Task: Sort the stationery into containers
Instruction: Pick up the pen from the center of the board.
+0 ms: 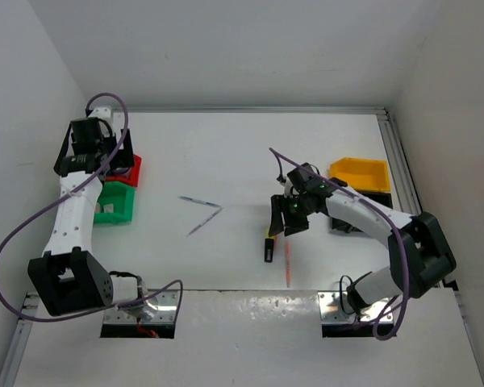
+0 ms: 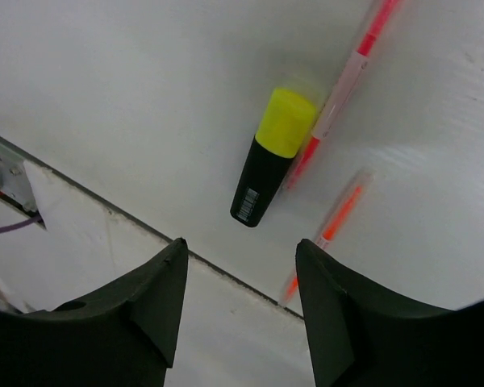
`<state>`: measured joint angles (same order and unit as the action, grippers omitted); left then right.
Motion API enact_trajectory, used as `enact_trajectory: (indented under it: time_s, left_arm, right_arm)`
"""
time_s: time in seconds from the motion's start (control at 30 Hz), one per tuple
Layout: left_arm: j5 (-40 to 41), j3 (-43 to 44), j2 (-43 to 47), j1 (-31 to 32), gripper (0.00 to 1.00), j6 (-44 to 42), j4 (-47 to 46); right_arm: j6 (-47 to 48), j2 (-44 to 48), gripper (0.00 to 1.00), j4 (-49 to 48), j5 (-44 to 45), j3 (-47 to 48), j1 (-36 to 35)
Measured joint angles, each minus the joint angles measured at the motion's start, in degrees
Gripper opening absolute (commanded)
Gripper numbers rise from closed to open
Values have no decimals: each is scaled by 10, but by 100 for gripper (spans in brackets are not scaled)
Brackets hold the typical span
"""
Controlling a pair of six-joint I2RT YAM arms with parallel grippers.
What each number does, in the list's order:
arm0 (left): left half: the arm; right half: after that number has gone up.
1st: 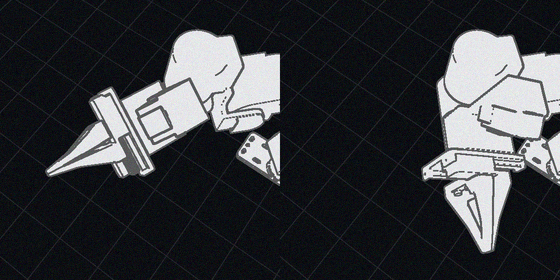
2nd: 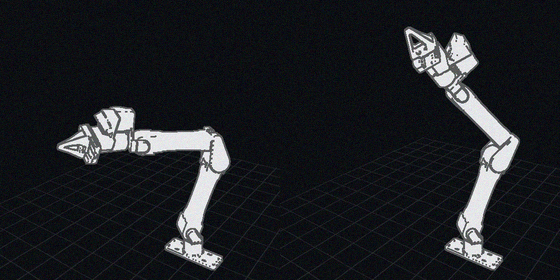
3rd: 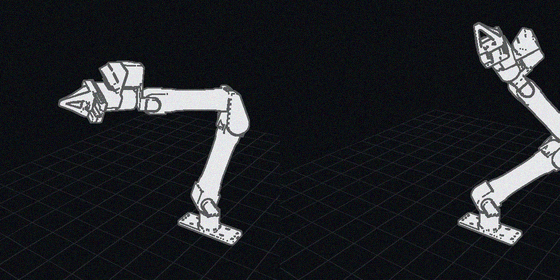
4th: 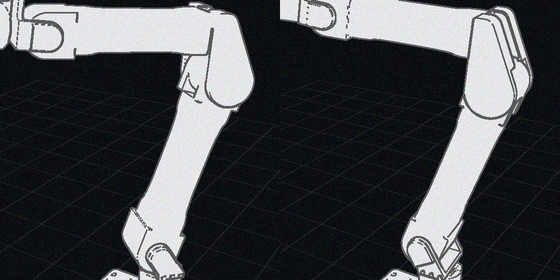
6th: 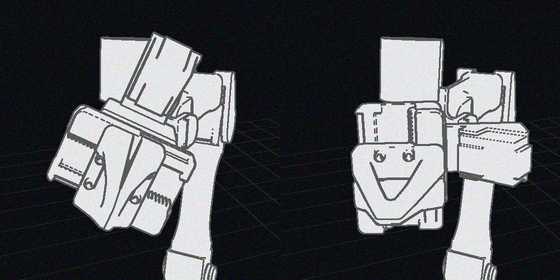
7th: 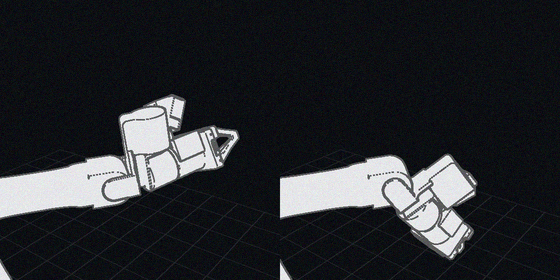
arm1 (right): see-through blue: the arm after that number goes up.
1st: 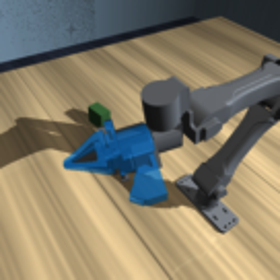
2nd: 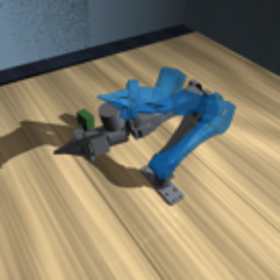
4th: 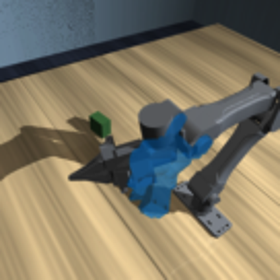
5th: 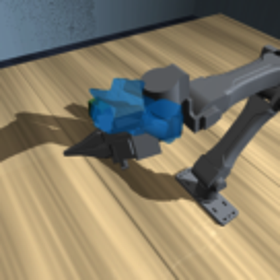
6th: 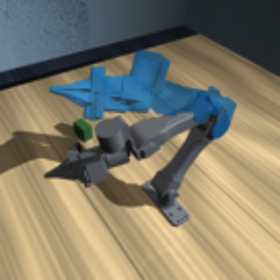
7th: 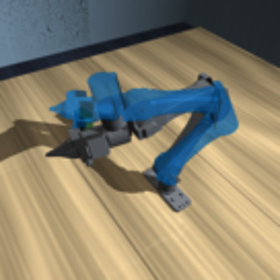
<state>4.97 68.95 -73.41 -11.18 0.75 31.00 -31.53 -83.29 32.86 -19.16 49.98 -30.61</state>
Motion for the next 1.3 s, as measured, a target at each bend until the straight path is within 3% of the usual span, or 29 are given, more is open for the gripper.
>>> enact_trajectory:
  time_s: [0.2, 0.5, 1.13, 1.3]
  left_arm:
    - [3, 0, -14, 0, 100, 0, 2]
    - [9, 1, -23, -1, 100, -2, 7]
    - [4, 2, -23, -5, 100, -3, 7]
    - [2, 0, -23, -10, 100, -3, 6]
  right_arm:
    - [-45, -40, 48, -6, -12, -8, -11]
    - [-62, -76, 49, -5, -10, -8, -93]
    - [-70, -179, 49, 10, 23, 56, -98]
    - [-69, -189, 56, 19, 32, 58, -98]
